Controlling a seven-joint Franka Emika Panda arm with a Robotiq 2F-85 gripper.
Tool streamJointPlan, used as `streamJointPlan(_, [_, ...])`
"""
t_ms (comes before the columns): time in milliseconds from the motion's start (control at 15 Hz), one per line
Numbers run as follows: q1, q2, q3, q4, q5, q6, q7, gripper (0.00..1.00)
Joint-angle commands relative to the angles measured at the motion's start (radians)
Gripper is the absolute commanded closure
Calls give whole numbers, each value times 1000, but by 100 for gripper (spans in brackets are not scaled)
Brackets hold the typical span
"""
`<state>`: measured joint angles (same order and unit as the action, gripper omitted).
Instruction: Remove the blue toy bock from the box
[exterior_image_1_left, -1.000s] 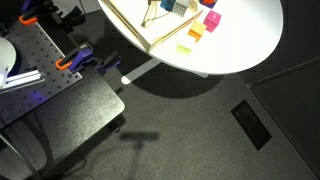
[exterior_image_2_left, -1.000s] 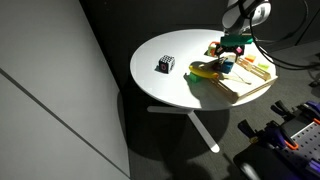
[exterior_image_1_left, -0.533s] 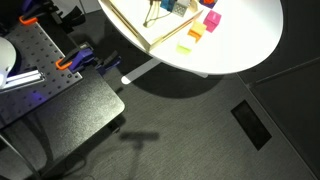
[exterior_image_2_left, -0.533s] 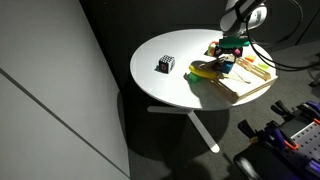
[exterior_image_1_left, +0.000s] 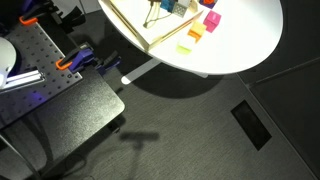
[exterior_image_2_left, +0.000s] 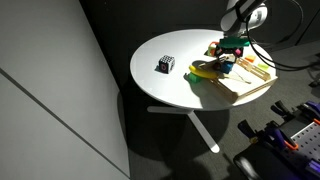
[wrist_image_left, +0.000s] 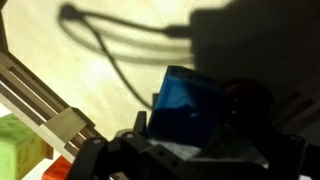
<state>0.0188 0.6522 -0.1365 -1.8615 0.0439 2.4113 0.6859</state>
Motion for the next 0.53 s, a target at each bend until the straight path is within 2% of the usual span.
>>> streamJointPlan(0, [10,-1,-17,-8,23,2,18,0])
streamJointPlan(467, [10,-11,-30,-36,25,1,32,0])
